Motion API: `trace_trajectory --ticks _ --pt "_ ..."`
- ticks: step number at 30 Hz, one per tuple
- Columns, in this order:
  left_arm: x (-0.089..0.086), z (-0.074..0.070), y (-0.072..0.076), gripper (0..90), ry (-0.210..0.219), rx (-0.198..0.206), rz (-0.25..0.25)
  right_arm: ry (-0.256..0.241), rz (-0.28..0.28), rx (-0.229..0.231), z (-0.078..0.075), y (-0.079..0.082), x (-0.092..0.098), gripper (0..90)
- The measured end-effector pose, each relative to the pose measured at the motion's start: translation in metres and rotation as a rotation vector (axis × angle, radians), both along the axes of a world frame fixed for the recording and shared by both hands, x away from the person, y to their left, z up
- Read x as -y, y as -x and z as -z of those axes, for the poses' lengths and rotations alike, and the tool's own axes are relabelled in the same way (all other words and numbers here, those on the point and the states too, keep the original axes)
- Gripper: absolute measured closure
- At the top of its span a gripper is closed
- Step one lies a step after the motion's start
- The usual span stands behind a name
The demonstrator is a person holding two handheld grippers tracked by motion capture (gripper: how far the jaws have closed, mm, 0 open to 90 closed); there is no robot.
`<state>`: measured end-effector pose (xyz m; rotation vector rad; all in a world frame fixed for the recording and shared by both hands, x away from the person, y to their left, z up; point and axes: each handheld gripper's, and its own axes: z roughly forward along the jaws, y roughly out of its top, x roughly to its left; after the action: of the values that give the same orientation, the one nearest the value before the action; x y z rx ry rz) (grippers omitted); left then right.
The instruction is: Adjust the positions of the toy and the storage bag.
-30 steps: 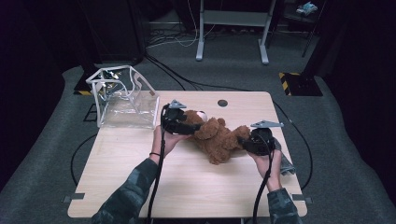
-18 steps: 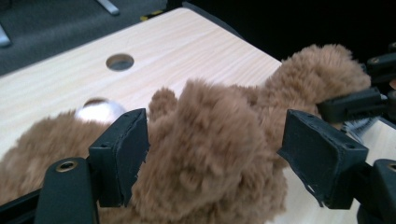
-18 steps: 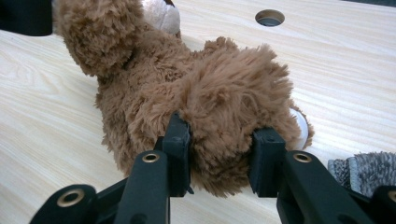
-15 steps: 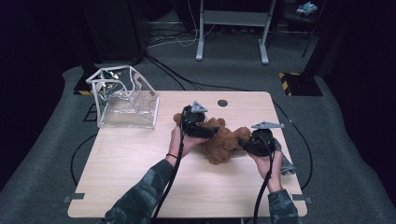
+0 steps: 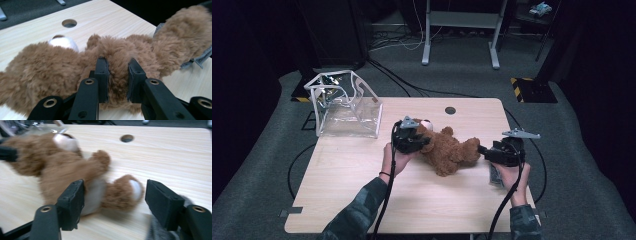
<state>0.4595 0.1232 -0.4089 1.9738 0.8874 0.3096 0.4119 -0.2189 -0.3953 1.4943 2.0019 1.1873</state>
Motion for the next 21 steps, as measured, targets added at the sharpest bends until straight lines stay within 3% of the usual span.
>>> trace_trajectory --ticks 7,17,21 --pt "-0.023 0.018 0.015 74.5 0.028 -0.031 -0.032 0.014 0.025 -0.050 0.011 -0.011 0.008 25.0" --pt "-0.045 0.040 0.033 72.5 0.052 -0.051 -0.064 0.060 -0.057 -0.144 0.044 -0.038 -0.021 20.6" --pt "-0.051 0.047 0.036 72.9 0.049 -0.063 -0.079 0.066 -0.040 -0.213 0.053 -0.059 -0.028 20.6"
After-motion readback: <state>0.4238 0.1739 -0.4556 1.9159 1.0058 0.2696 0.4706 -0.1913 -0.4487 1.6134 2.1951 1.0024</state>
